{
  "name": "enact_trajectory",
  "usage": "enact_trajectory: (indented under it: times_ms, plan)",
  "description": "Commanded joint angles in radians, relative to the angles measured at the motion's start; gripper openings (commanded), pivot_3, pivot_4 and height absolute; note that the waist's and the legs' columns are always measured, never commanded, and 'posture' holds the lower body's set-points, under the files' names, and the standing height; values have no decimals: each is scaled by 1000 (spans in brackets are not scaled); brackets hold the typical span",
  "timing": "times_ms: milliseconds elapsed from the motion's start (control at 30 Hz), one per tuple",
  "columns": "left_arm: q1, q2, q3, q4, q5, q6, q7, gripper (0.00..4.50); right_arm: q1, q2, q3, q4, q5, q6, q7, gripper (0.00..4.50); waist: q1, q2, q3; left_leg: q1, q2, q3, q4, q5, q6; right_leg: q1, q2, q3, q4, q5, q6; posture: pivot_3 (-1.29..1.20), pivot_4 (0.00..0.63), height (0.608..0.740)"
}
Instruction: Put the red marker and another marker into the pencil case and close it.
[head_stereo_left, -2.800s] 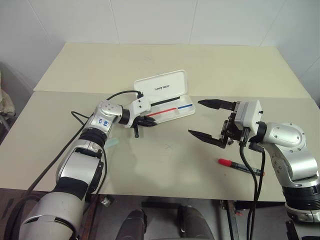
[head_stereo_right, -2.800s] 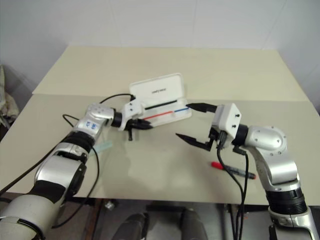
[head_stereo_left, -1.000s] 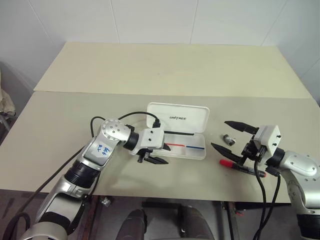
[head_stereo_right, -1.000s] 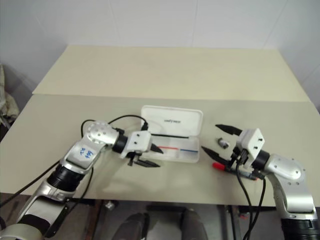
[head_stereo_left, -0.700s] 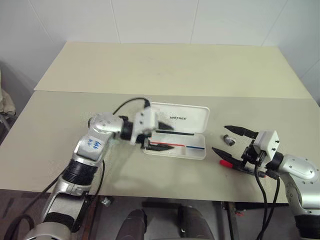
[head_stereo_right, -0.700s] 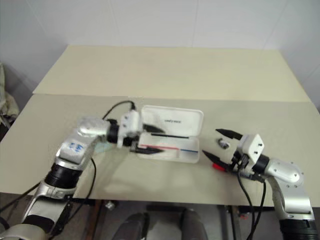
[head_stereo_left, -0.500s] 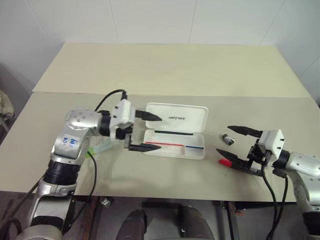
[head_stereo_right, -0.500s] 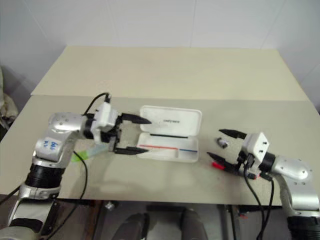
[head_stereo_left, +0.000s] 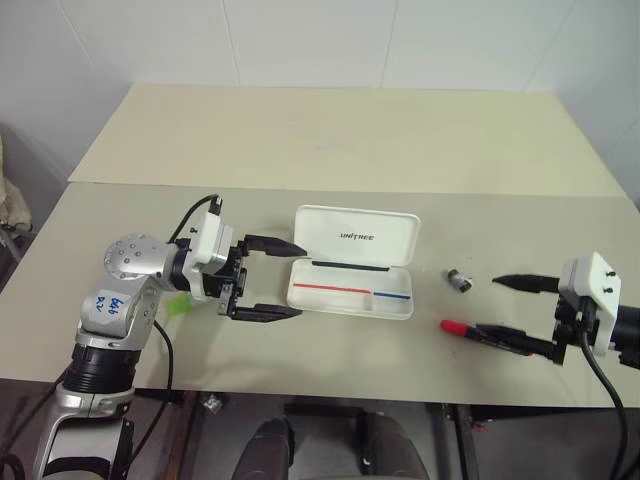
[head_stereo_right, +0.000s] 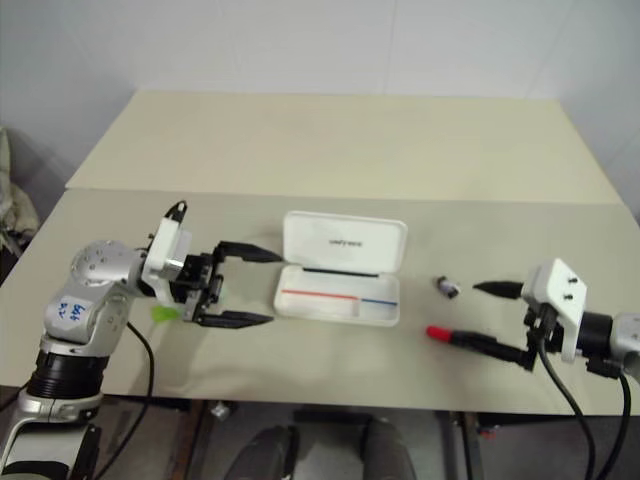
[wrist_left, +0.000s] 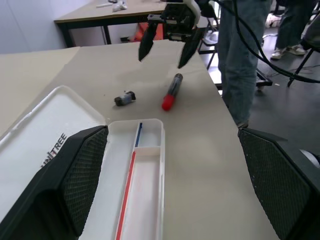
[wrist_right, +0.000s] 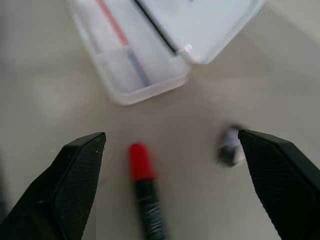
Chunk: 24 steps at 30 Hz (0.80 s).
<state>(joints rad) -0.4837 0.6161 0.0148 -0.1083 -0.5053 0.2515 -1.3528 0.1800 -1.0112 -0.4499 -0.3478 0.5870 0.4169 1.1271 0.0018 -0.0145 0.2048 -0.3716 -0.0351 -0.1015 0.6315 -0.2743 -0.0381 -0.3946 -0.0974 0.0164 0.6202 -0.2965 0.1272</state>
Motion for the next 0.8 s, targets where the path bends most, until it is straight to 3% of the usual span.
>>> enact_trajectory:
  times_ms: [33,133,367,667,800]
  plan:
    - [21,2,-10,3,-12,-33,-28,4463,39,-20,-71,-73,28,50,12,4500,-1,0,0,1,0,1,0,0,0,0,0,0,0,0,0,0,150,740]
    - [7,-9,-17,37,6,-80,-34,4463,71,-8,-69,-60,6,43,28,4500,1,0,0,1,0,2,1,0,0,1,0,0,-1,0,0,0,150,740]
    - [-36,-19,7,160,15,-189,-43,4463,44,48,32,180,-140,-195,80,4500,0,-1,0,1,0,2,1,0,0,1,0,1,-2,1,0,0,150,740]
    - [-33,-5,9,158,13,-208,-34,4463,-28,40,136,362,-200,-297,157,4500,-3,0,0,1,0,2,0,0,0,1,0,1,-2,2,1,0,150,740]
    - [-27,0,13,154,13,-215,-28,4500,-44,44,173,376,-215,-324,178,3603,-3,0,0,1,0,2,0,0,0,1,0,1,-2,2,1,0,150,740]
